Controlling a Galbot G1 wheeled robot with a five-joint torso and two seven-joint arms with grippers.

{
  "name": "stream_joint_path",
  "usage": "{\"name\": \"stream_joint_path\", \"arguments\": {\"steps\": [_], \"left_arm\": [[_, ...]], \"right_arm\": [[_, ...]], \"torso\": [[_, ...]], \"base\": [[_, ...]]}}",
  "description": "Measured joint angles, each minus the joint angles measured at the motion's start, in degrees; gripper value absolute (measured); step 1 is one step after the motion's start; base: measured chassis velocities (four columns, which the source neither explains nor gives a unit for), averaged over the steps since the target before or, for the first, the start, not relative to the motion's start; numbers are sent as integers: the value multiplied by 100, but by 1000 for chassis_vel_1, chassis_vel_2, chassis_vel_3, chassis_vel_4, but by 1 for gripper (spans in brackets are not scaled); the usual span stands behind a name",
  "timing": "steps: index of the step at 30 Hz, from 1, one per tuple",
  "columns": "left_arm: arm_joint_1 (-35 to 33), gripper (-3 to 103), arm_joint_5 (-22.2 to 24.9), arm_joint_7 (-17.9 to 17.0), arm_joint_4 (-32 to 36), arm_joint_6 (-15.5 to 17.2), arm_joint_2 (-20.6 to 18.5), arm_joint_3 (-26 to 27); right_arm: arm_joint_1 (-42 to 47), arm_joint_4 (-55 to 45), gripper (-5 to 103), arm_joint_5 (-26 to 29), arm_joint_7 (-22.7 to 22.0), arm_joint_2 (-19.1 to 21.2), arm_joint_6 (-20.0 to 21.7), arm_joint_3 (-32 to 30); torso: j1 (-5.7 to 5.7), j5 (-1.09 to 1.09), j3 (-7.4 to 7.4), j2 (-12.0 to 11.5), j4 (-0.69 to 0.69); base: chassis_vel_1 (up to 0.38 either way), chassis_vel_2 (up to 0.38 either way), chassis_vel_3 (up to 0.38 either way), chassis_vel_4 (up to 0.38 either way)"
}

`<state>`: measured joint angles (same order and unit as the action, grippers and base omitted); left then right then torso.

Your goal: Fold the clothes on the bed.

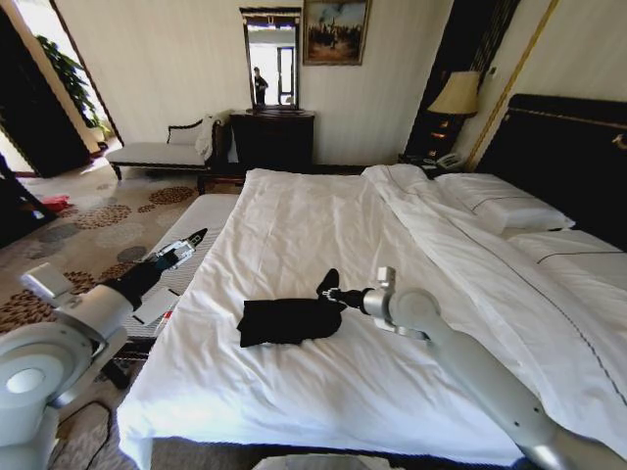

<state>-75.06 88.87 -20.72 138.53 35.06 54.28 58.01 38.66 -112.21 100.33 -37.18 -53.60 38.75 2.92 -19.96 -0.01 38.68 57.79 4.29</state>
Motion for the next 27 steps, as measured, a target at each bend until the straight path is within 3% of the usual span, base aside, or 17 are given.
{"name": "stream_joint_path", "arguments": {"steps": [4,9,17,27], "left_arm": [[-27,100,-36,-27,-87,20,2,30],[-88,100,-50,-41,-109,36,5,87],[-230,100,-66,-45,-123,42,60,218],[-291,100,-115,-55,-111,52,130,239]], "right_arm": [[-478,443,6,-62,9,-409,33,671],[-544,659,6,-205,26,-723,57,963],[-600,1100,6,-507,101,-1664,83,1281],[-668,1610,6,-1157,322,-1981,12,1543]], "torso": [[-1,0,0,0,1],[0,-1,0,0,2],[0,-1,0,0,1],[0,0,0,0,1]], "base": [[0,0,0,0],[0,0,0,0],[0,0,0,0],[0,0,0,0]]}}
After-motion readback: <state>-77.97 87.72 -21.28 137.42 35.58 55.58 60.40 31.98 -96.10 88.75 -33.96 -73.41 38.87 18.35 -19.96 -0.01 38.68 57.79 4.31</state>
